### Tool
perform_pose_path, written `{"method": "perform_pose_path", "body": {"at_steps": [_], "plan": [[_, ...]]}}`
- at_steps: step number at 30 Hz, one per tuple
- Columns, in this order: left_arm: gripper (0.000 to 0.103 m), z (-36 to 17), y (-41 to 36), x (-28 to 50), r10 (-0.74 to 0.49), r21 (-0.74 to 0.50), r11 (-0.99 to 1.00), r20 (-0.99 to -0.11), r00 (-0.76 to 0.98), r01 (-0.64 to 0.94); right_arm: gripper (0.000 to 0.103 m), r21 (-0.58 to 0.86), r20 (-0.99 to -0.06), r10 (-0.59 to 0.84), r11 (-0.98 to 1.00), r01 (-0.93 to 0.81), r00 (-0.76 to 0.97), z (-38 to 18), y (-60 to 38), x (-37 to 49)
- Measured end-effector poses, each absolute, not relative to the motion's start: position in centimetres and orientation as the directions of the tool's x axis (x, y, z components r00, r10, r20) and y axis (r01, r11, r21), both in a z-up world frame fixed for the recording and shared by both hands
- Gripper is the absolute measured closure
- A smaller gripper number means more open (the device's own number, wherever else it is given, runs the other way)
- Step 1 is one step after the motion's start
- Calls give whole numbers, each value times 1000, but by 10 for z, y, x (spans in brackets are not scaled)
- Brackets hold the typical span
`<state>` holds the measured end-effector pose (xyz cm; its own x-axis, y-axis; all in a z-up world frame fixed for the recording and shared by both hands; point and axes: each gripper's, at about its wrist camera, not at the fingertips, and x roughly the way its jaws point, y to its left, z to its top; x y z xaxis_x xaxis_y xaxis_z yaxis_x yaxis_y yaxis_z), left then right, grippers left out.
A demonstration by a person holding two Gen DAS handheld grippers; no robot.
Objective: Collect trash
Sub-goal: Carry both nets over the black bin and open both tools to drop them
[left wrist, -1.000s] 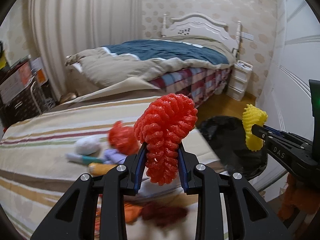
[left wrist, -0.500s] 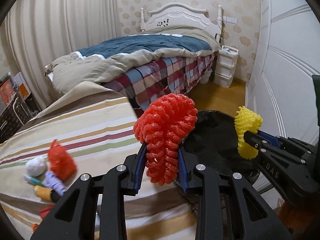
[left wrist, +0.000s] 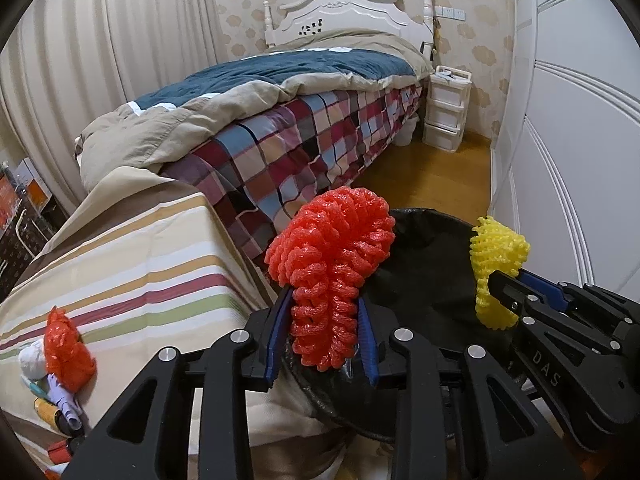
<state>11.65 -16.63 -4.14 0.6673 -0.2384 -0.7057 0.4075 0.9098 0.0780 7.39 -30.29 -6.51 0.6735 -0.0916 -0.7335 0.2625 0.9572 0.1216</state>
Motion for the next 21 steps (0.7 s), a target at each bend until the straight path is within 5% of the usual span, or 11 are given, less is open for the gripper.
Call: {"method": "perform_pose_path", "body": {"at_steps": [7, 9, 15, 21], "plan": [[67, -44, -173, 120, -232, 89, 908, -706, 669, 409, 84, 128, -739, -90, 954, 270, 668, -69, -310, 78], [58, -44, -172, 121, -230, 84, 913, -705, 671, 400, 84, 129, -737, -92, 953, 273, 670, -69, -312, 77], [30, -38, -171, 119, -225, 78, 924, -682, 696, 375, 62, 122, -728, -110, 951, 285, 677, -65, -312, 76], [23, -33, -162, 116, -210, 84, 931, -672, 711, 354, 53, 101, -717, -138, 949, 298, 683, -60, -310, 70]]}}
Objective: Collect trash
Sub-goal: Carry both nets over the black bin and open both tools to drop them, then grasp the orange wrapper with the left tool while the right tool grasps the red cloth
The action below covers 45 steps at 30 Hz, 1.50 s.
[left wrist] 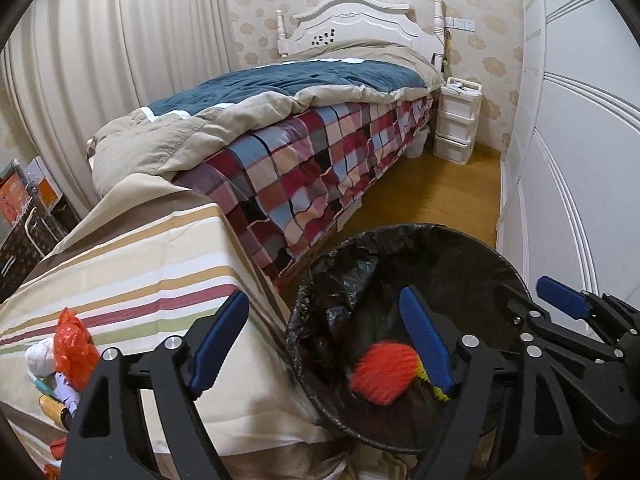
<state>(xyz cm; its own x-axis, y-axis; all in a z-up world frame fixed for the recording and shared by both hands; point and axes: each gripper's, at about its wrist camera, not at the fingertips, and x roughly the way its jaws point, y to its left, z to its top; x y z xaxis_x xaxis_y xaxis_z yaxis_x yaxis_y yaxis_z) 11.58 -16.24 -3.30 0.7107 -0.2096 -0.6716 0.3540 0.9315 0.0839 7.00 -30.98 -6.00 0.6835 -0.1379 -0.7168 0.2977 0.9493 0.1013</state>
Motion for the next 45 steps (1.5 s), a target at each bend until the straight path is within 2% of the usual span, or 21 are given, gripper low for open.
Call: {"method": "perform_pose_path", "body": {"at_steps": [4, 14, 28, 45], "plan": [[21, -28, -151, 111, -191, 86, 941, -666, 721, 328, 46, 87, -704, -158, 949, 304, 693, -53, -306, 62], [19, -15, -120, 86, -159, 92, 954, -655, 739, 287, 39, 91, -687, -149, 953, 287, 711, -39, -287, 40], [19, -10, -46, 39, -87, 89, 977, -664, 743, 194, 38, 106, -688, -66, 976, 190, 723, -35, -230, 0], [19, -18, 48, -11, 56, 117, 993, -672, 738, 31, 37, 113, -678, 44, 993, 45, 734, -29, -160, -38]]}}
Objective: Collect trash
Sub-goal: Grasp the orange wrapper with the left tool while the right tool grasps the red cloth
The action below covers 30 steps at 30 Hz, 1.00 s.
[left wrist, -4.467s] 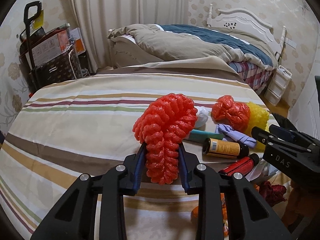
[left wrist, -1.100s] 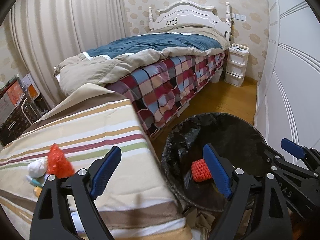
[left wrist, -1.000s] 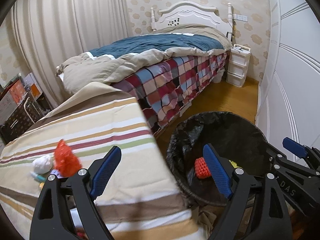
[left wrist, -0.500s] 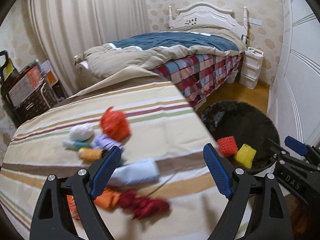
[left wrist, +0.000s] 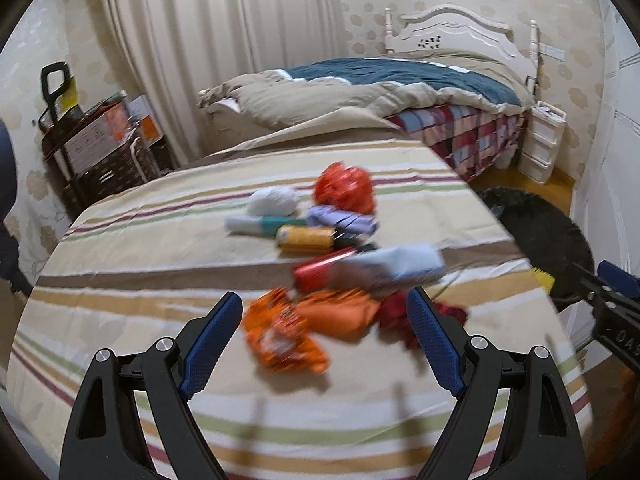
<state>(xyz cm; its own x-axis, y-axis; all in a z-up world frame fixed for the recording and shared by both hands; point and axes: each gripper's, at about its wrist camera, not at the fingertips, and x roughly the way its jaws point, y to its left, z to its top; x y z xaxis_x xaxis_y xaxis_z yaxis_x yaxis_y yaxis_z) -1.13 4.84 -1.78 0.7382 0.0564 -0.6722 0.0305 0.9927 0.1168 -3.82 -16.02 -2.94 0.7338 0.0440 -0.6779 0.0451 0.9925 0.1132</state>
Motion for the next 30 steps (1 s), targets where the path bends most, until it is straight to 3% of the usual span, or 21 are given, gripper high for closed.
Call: {"method": "perform_pose_path", "body": {"at_steps": [14, 16, 21, 30], "plan": [[19, -48, 94, -8, 44, 39, 999, -747, 663, -23, 37, 94, -690, 103, 994, -53, 717, -35, -114, -45], [26, -49, 95, -8, 36, 36, 999, -749, 661, -13, 37, 93, -693, 109, 994, -61, 712, -36, -109, -43], [60, -57, 96, -4, -11, 8, 1000, -781, 624, 27, 37, 87, -700, 124, 992, -88, 703, -38, -96, -39], [65, -54, 105, -11, -21, 10, 999, -771, 637, 45, 37, 85, -725, 169, 984, -156, 668, -45, -67, -33]]}}
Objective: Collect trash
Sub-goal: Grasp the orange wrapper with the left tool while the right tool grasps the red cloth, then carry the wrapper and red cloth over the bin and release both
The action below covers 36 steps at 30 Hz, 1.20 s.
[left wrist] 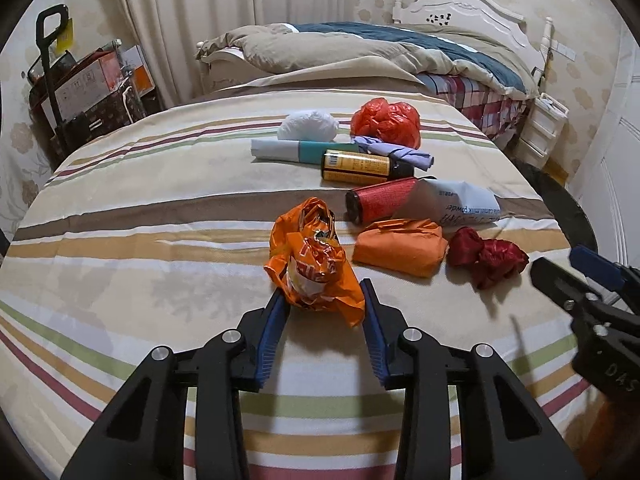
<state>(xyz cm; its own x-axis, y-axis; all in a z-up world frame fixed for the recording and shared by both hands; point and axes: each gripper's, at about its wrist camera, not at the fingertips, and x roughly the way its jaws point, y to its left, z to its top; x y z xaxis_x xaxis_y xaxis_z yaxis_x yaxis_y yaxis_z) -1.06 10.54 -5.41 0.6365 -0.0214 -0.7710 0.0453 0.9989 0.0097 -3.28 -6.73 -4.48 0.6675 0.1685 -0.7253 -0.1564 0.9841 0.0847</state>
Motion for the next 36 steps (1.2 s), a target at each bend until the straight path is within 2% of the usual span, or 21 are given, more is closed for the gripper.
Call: {"method": "perform_pose_path", "body": {"at_steps": [14, 15, 19, 23, 28, 36], "plan": [[65, -50, 130, -13, 5, 11, 1000, -757, 654, 5, 37, 29, -773, 167, 973, -229, 613, -60, -27, -13], [65, -50, 131, -13, 4, 10, 1000, -758, 653, 6, 38, 24, -776, 163, 973, -230, 610, -61, -27, -13], [65, -52, 131, -13, -1, 6, 1000, -760, 650, 8, 58, 10, -775, 153, 973, -231, 613, -62, -27, -14], [65, -53, 131, -13, -1, 6, 1000, -758, 652, 8, 68, 10, -772, 155, 973, -233, 616, -62, -29, -17], [65, -53, 131, -13, -2, 5, 1000, -757, 653, 9, 72, 18, -770, 163, 972, -236, 617, -61, -32, -21], [65, -49, 122, -18, -17, -3, 1000, -752, 659, 23, 73, 36, -752, 174, 974, -223, 636, -52, -43, -34]]}}
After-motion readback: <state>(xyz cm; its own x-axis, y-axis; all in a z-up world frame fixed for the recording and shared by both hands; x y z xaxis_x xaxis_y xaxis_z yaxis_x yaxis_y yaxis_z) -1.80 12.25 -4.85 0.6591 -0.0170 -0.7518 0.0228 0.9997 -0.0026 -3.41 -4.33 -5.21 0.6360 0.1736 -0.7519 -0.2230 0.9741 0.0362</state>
